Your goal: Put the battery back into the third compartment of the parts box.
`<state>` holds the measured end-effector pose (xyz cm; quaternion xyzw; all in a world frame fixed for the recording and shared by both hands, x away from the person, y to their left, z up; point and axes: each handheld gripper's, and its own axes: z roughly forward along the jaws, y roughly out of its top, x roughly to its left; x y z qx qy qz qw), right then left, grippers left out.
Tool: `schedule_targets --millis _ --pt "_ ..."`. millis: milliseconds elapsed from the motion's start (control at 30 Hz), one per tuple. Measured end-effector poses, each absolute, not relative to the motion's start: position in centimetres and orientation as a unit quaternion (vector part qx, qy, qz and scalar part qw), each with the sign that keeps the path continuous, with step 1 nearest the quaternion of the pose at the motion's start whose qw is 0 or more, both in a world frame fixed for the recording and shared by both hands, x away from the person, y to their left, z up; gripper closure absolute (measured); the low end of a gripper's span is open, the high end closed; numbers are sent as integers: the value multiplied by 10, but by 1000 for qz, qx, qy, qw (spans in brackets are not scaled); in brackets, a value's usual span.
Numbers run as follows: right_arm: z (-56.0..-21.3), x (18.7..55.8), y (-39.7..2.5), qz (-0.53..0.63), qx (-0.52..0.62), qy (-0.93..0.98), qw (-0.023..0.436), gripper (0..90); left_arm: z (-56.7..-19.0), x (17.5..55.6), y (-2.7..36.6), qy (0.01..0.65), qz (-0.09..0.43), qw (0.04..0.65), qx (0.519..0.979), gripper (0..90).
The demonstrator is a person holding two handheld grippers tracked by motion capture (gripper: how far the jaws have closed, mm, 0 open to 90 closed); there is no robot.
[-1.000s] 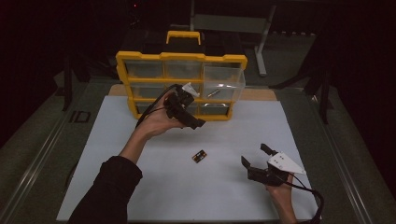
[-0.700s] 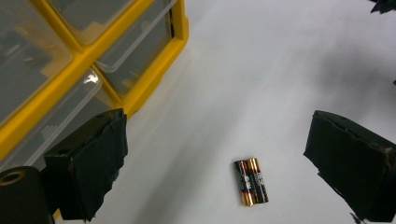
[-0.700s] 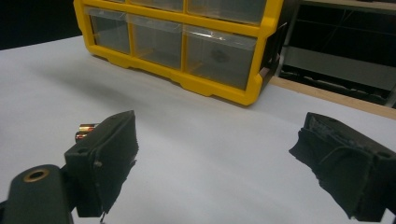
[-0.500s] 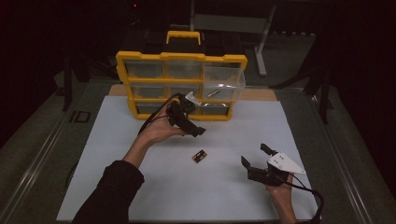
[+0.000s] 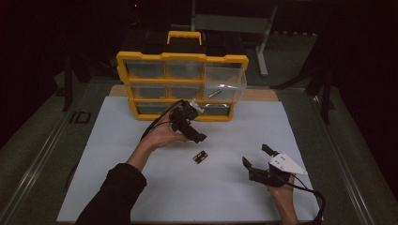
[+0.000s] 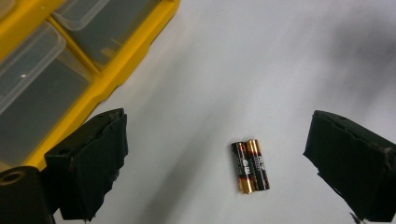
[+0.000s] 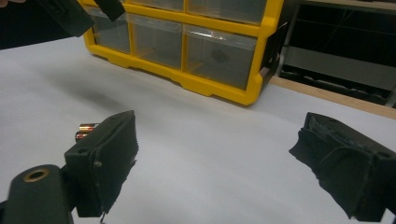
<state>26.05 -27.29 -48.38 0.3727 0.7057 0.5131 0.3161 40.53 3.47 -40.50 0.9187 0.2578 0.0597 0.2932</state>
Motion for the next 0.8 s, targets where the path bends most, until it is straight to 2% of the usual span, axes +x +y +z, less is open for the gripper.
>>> schedule_targets --millis 800 --pt "-484 261 -273 513 372 707 316 117 -438 401 29 265 43 268 925 74"
